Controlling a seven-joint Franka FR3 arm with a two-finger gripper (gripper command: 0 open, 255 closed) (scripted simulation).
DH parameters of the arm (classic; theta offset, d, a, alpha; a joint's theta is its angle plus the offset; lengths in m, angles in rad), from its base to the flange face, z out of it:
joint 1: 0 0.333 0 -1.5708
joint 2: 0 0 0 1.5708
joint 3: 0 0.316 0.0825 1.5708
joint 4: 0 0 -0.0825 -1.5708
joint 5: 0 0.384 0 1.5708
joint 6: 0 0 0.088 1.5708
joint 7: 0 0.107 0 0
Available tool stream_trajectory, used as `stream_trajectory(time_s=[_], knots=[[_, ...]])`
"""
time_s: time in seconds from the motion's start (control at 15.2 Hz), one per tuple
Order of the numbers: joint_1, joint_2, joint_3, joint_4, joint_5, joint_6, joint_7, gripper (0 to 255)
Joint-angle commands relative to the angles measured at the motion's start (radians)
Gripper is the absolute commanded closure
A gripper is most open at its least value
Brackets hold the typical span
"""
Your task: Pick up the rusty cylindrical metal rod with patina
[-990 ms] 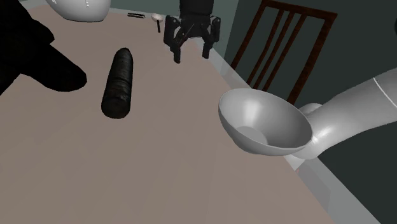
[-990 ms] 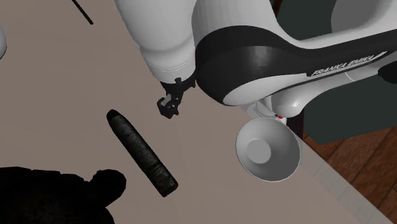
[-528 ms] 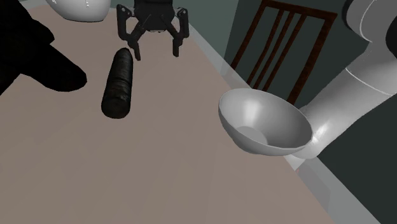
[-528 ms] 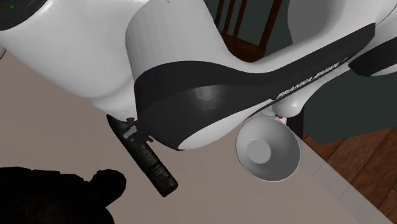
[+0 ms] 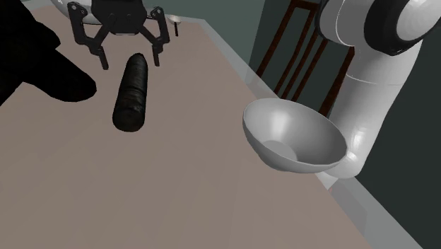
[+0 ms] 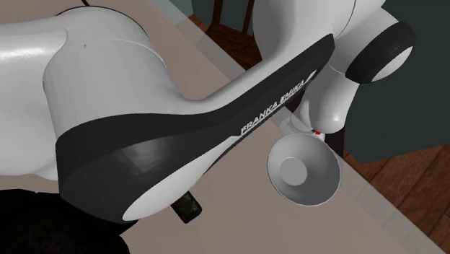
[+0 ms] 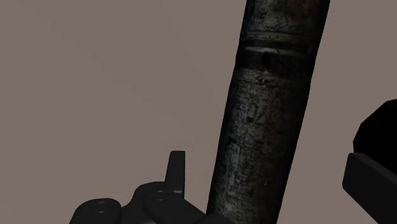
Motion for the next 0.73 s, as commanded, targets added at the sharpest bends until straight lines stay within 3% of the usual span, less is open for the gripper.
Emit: stream_trajectory(time_s=[0.0,0.4,0.46,0.66], knots=[[-0.001,0.001,-0.001,-0.022,0.001,0.023,0.006,0],[-0.018,-0.027,-0.005,-0.116,0.019,0.095,-0.008,0],[-0.018,-0.029,-0.005,-0.12,0.021,0.097,-0.008,255],[-0.019,-0.03,-0.005,-0.121,0.021,0.097,-0.009,255]])
